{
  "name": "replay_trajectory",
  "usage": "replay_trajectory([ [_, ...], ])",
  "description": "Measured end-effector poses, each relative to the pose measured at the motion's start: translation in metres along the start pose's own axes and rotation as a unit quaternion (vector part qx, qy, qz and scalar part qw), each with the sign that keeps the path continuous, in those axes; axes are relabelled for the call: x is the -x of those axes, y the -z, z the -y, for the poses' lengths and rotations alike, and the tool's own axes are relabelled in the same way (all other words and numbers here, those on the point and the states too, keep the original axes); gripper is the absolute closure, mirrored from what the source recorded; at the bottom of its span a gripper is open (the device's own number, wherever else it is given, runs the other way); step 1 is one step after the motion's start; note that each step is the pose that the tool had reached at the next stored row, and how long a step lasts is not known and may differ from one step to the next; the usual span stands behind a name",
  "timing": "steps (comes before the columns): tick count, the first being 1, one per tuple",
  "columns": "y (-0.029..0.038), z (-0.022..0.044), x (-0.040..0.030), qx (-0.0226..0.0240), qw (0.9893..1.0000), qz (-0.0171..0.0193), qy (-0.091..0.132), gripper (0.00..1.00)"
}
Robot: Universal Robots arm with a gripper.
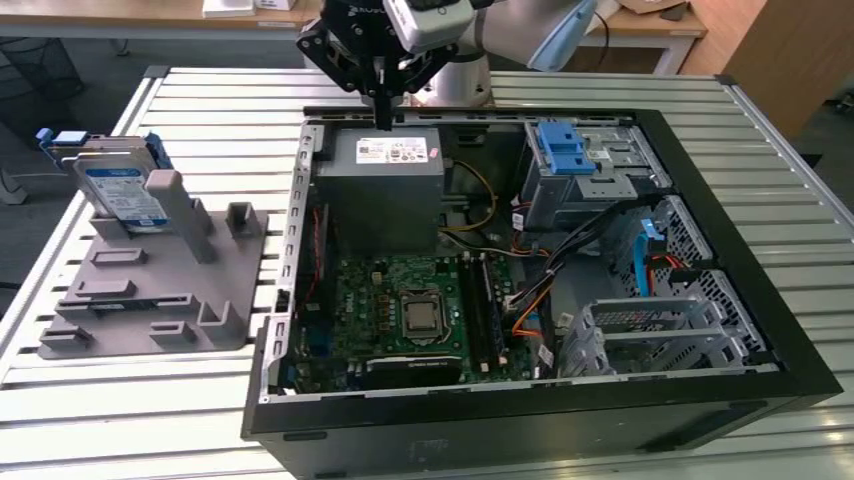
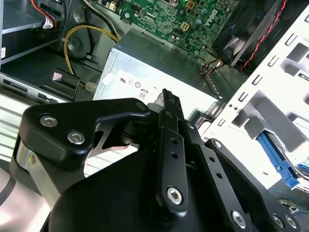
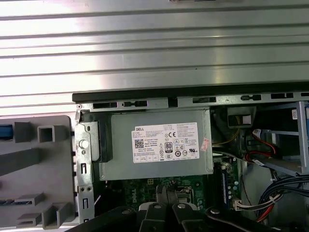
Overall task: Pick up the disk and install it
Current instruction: 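Reach for the disk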
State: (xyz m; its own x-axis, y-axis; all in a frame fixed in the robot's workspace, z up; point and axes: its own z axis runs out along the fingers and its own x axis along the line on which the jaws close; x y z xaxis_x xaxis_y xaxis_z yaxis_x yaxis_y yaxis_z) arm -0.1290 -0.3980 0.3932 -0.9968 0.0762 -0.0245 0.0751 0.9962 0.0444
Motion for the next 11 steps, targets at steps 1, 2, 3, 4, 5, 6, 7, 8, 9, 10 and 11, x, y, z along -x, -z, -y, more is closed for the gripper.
replay_trajectory([
  [1, 0.0, 0.0, -0.0002, 0.0, 1.0, 0.0, 0.0, 0.89],
  [2, 0.0, 0.0, -0.0003, 0.0, 1.0, 0.0, 0.0, 0.89],
  [3, 0.0, 0.0, -0.0005, 0.0, 1.0, 0.0, 0.0, 0.89],
  [4, 0.0, 0.0001, -0.0014, 0.0, 1.0, 0.0, 0.0, 0.89],
  [5, 0.0, 0.0001, -0.0015, 0.0, 1.0, 0.0, 0.0, 0.89],
  [6, 0.0, 0.0001, -0.0016, 0.0, 1.0, 0.0, 0.0, 0.89],
  [7, 0.0, 0.0001, -0.0018, 0.0, 1.0, 0.0, 0.0, 0.89],
  [8, 0.0, 0.0, -0.0019, 0.0, 1.0, 0.0, 0.0, 0.89],
  [9, 0.0, 0.0, -0.0021, 0.0, 1.0, 0.0, 0.0, 0.89],
  [10, -0.0001, 0.0, -0.0024, 0.0, 1.0, 0.0, 0.0, 0.89],
  [11, -0.0001, 0.0, -0.0025, 0.0, 1.0, 0.0, 0.0, 0.89],
])
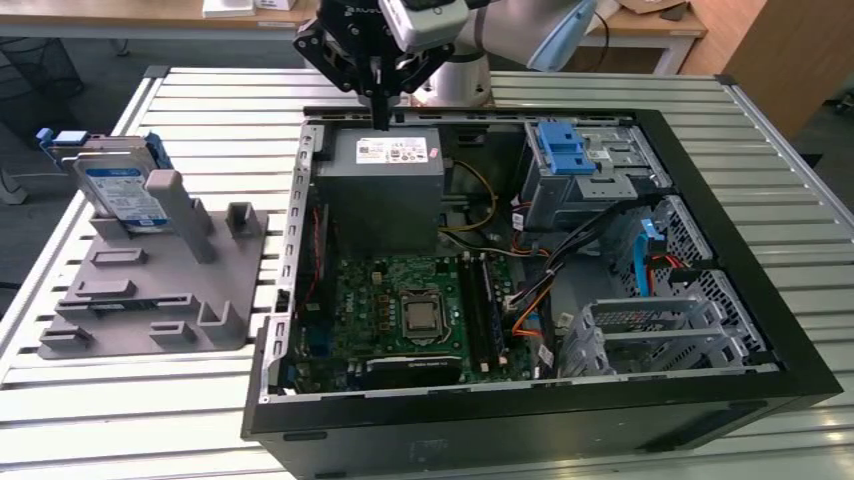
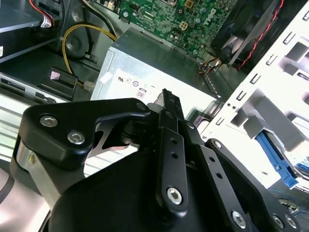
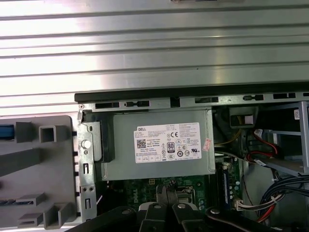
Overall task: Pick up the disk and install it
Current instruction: 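Reach for the disk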
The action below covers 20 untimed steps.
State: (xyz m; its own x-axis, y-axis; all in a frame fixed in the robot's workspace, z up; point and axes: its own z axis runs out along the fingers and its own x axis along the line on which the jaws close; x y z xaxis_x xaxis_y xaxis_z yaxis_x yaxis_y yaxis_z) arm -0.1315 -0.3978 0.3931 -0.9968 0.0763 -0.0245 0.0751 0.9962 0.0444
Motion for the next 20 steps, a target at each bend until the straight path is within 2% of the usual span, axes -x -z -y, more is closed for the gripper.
replay_trajectory([
  [17, 0.0, -0.0009, -0.0053, 0.0, 1.0, 0.0, 0.0, 0.89],
  [20, 0.0, -0.001, -0.0079, 0.0, 1.0, 0.0, 0.0, 0.89],
])
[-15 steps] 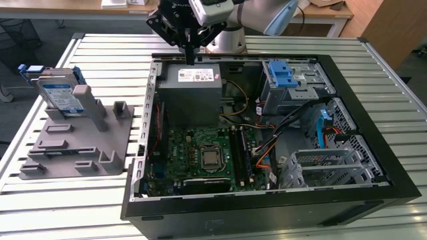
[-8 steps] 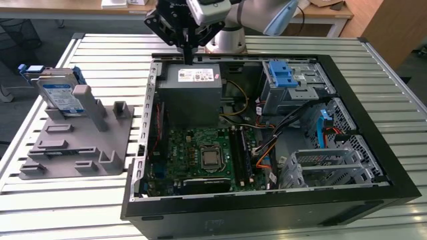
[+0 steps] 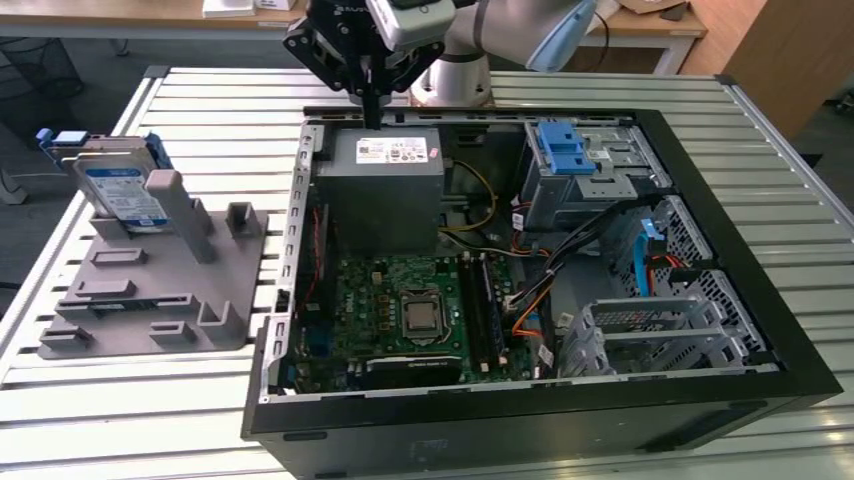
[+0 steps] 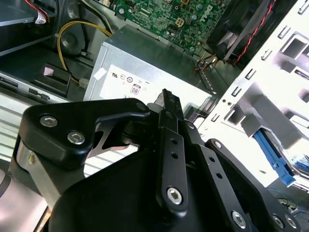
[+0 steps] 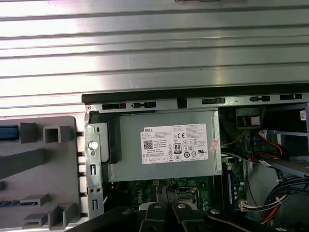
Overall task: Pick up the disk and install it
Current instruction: 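Reach for the disk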
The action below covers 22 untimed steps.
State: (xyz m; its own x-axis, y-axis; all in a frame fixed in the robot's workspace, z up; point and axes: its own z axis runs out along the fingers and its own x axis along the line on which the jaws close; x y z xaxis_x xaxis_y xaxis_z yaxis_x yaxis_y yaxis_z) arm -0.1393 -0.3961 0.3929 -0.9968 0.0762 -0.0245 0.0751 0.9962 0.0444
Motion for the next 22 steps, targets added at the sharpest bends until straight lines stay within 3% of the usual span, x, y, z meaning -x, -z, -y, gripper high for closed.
replay_trajectory([
  [22, 0.0002, 0.0002, -0.0055, 0.0, 1.0, 0.0, 0.0, 0.89],
])
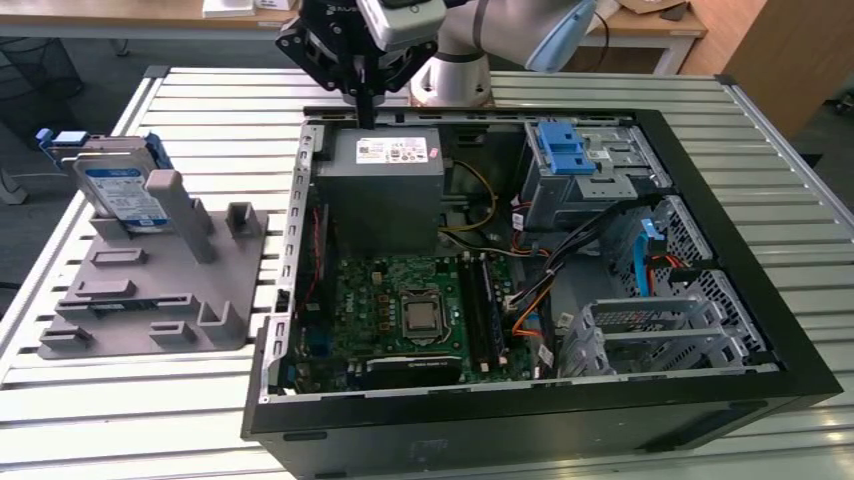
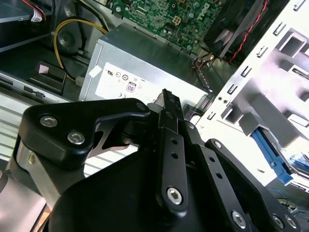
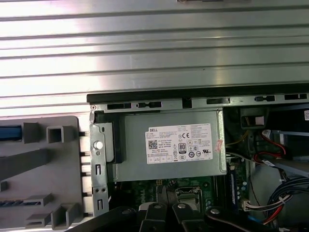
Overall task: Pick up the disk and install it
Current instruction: 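Reach for the disk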
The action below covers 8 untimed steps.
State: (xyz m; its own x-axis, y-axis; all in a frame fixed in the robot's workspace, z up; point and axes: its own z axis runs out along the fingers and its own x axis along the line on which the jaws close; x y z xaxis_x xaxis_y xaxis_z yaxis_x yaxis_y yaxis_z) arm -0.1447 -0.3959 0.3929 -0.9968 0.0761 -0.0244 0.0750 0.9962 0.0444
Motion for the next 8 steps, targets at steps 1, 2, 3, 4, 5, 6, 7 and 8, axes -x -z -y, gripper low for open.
replay_trajectory([
  [1, 0.0, 0.0001, -0.001, 0.0, 1.0, 0.0, 0.0, 0.89],
  [2, 0.0, 0.0001, -0.0012, 0.0, 1.0, 0.0, 0.0, 0.89],
  [3, 0.0, 0.0001, -0.0014, 0.0, 1.0, 0.0, 0.0, 0.89],
  [4, 0.0, 0.0001, -0.0016, 0.0, 1.0, 0.0, 0.0, 0.89],
  [5, 0.0, 0.0001, -0.0017, 0.0, 1.0, 0.0, 0.0, 0.89],
  [6, 0.0, -0.0001, -0.0027, 0.0, 1.0, 0.0, 0.0, 0.89],
  [7, 0.0, -0.0002, -0.0036, 0.0, 1.0, 0.0, 0.0, 0.89],
  [8, 0.0, -0.0002, -0.0037, 0.0, 1.0, 0.0, 0.0, 0.89],
])
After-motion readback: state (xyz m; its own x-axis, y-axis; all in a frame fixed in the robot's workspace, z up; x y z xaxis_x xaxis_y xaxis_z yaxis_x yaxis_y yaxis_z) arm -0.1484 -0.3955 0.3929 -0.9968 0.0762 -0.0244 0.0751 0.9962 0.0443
